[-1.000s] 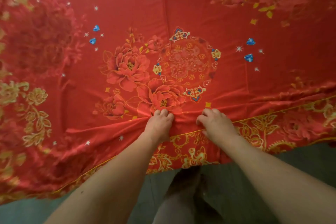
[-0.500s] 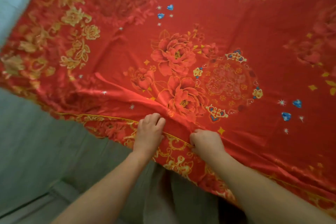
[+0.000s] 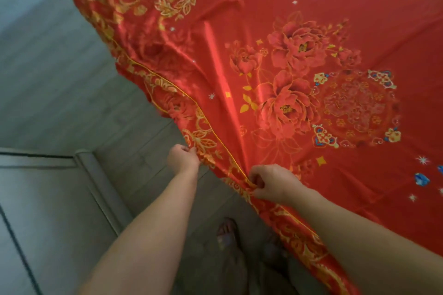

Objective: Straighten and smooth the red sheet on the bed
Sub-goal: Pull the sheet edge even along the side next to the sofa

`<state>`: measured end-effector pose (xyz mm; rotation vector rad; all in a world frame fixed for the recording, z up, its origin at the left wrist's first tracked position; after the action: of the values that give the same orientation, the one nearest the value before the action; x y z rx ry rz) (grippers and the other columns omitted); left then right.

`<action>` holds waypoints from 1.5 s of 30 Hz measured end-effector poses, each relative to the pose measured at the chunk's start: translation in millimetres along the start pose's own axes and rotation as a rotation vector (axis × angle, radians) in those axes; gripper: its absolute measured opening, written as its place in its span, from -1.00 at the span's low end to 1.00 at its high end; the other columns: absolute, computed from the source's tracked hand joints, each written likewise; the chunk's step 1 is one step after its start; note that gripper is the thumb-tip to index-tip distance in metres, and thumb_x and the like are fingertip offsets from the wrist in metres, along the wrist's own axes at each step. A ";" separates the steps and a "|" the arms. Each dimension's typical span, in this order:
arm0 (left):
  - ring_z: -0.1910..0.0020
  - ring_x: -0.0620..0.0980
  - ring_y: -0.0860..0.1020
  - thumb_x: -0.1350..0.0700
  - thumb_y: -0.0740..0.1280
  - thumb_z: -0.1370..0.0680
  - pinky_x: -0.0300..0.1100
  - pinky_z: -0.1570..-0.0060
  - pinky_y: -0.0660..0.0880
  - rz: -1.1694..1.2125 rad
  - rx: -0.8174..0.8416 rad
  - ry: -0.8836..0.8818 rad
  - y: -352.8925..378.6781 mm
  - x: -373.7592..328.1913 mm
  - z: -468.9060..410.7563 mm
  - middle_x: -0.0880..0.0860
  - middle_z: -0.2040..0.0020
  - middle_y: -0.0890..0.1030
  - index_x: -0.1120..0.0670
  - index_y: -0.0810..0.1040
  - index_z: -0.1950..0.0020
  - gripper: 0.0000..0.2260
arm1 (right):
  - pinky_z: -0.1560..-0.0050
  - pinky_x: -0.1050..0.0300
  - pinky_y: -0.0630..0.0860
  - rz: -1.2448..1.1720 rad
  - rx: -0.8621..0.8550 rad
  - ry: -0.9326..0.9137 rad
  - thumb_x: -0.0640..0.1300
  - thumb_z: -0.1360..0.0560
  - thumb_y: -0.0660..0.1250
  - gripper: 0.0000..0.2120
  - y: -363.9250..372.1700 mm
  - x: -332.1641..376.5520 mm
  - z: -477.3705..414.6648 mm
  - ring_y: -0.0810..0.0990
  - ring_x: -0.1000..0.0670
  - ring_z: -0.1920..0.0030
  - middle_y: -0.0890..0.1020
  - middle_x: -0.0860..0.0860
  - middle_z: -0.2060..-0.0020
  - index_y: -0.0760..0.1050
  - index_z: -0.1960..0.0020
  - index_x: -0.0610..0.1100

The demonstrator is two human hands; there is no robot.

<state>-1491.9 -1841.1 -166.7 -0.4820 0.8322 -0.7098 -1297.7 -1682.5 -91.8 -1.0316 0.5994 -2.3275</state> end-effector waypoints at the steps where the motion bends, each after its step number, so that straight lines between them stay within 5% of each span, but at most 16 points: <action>1: 0.27 0.19 0.66 0.16 0.40 -0.44 0.16 0.11 0.62 -0.006 0.000 -0.050 -8.3 10.5 2.5 0.21 0.28 0.65 0.10 0.48 0.38 -0.79 | 0.16 0.13 0.48 -0.004 0.006 0.004 -0.07 -0.33 0.38 -0.81 -0.7 -0.5 1.1 0.56 0.00 0.14 0.55 0.08 0.20 0.52 0.05 -0.03; 4: 0.18 0.19 0.66 0.27 0.31 -0.50 0.05 0.08 0.64 -0.061 0.051 -0.163 -30.2 41.1 17.2 0.23 0.14 0.65 0.26 0.60 0.09 -0.91 | 0.13 0.16 0.48 -0.013 0.049 0.008 -0.11 -0.33 0.38 -0.88 -0.7 1.5 3.8 0.51 0.07 0.18 0.52 0.13 0.27 0.56 0.13 0.00; 6: 0.27 0.21 0.65 0.30 0.31 -0.49 0.08 0.13 0.64 -0.067 -0.024 -0.191 -40.3 48.8 22.1 0.25 0.10 0.66 0.22 0.58 0.12 -0.94 | 0.22 0.26 0.45 -0.059 0.085 0.009 -0.15 -0.33 0.38 -0.90 -3.0 2.1 5.4 0.51 0.10 0.24 0.51 0.16 0.33 0.55 0.18 0.02; 8: 0.38 0.13 0.59 0.24 0.32 -0.51 0.11 0.08 0.63 0.033 0.001 -0.149 -32.4 40.2 28.2 0.18 0.14 0.62 0.15 0.50 0.13 -0.97 | 0.27 0.31 0.41 -0.159 0.129 0.019 -0.20 -0.35 0.37 -0.88 -6.2 2.1 7.4 0.48 0.15 0.31 0.50 0.17 0.36 0.53 0.24 0.02; 11: 0.22 0.07 0.60 0.05 0.33 -0.54 0.10 0.04 0.63 0.207 0.189 -0.071 -5.0 7.4 41.4 0.10 0.06 0.59 0.11 0.43 -0.02 -0.83 | 0.32 0.24 0.43 -0.289 0.126 0.049 -0.25 -0.38 0.30 -0.76 -11.3 1.7 10.6 0.44 0.13 0.37 0.50 0.11 0.39 0.46 0.36 0.06; 15: 0.32 0.00 0.55 0.19 0.26 -0.57 -0.19 0.51 0.58 0.252 0.438 -0.156 35.8 -14.0 59.9 0.08 0.24 0.56 0.14 0.47 0.03 -0.97 | 0.30 0.22 0.45 -0.276 0.128 0.051 -0.22 -0.39 0.29 -0.76 -5.7 1.1 10.5 0.46 0.11 0.33 0.50 0.11 0.36 0.46 0.35 0.09; 21: 0.51 -0.06 0.47 0.29 0.28 -0.54 -0.08 0.39 0.62 0.260 0.274 -0.169 35.6 7.2 47.0 0.09 0.36 0.49 0.19 0.45 0.15 -0.92 | 0.13 0.24 0.45 -0.212 0.137 0.050 -0.19 -0.42 0.37 -0.84 3.8 -3.7 15.0 0.52 0.07 0.17 0.55 0.07 0.21 0.60 0.01 -0.08; 25: 0.68 -0.10 0.44 0.27 0.27 -0.57 -0.03 0.32 0.63 0.250 0.187 -0.203 23.2 26.1 38.6 0.09 0.40 0.45 0.22 0.38 0.27 -0.79 | 0.13 0.20 0.46 -0.193 -0.002 0.077 -0.16 -0.41 0.40 -0.81 8.7 -10.4 17.3 0.54 0.05 0.16 0.55 0.10 0.25 0.58 -0.03 -0.06; 28: 0.46 -0.02 0.54 0.26 0.27 -0.57 -0.07 0.41 0.63 0.264 0.231 -0.165 30.6 23.6 42.3 0.12 0.32 0.51 0.19 0.38 0.18 -0.86 | 0.10 0.07 0.56 -0.177 -0.107 0.127 -0.15 -0.41 0.40 -0.82 10.9 -14.7 19.5 0.58 0.04 0.16 0.57 0.10 0.24 0.56 0.00 -0.02; 31: 0.09 0.13 0.62 0.19 0.32 -0.53 0.07 0.06 0.63 0.247 0.242 -0.106 40.1 19.0 50.4 0.16 0.03 0.62 0.10 0.43 0.01 -0.91 | 0.15 0.01 0.58 -0.163 -0.178 0.154 -0.13 -0.41 0.39 -0.85 12.1 -16.3 22.5 0.57 0.05 0.18 0.56 0.13 0.26 0.53 0.04 0.02; 33: 0.04 0.10 0.58 0.18 0.25 -0.56 0.12 -0.06 0.58 0.240 0.226 -0.142 44.3 28.8 58.7 0.08 0.02 0.60 0.08 0.44 -0.04 -0.93 | 0.21 0.05 0.55 -0.165 -0.174 0.149 -0.09 -0.41 0.41 -0.87 13.6 -17.1 25.8 0.54 0.07 0.22 0.52 0.15 0.29 0.50 0.07 0.03; 37: 0.10 0.04 0.46 0.22 0.16 -0.59 0.13 0.12 0.62 0.141 0.340 -0.323 73.2 72.5 88.1 0.08 0.03 0.52 0.09 0.42 -0.12 -0.86 | 0.28 0.08 0.46 -0.136 -0.169 0.165 0.00 -0.37 0.44 -0.82 9.8 -29.0 33.0 0.51 0.05 0.25 0.49 0.14 0.34 0.46 0.13 0.00; 41: 0.35 0.00 0.49 0.20 0.16 -0.58 -0.06 0.44 0.61 0.184 0.624 -0.453 122.7 95.9 136.1 0.09 0.28 0.53 0.10 0.49 0.06 -0.87 | 0.17 0.00 0.55 -0.144 -0.213 0.185 -0.01 -0.34 0.46 -0.83 4.4 -51.9 34.9 0.54 0.05 0.22 0.51 0.13 0.35 0.47 0.18 0.04; 45: 0.55 -0.02 0.51 0.15 0.14 -0.59 -0.25 0.62 0.48 0.324 0.697 -0.477 144.8 103.1 153.3 0.06 0.48 0.57 0.09 0.50 0.22 -0.77 | 0.13 0.03 0.54 -0.101 -0.193 0.068 0.03 -0.29 0.50 -0.77 13.4 -53.5 37.9 0.51 0.08 0.25 0.53 0.12 0.29 0.53 0.12 0.03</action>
<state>-1266.7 -1801.4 -219.6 0.1180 0.1718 -0.5081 -1234.1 -1666.7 -105.2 -1.0949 0.8301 -2.4371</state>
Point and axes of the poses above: each hand's wrist, its own z-axis away from the middle knuckle, its own y-axis out of the palm, x = y × z, the point moved 7 cm from there along -z, towards the middle knuckle
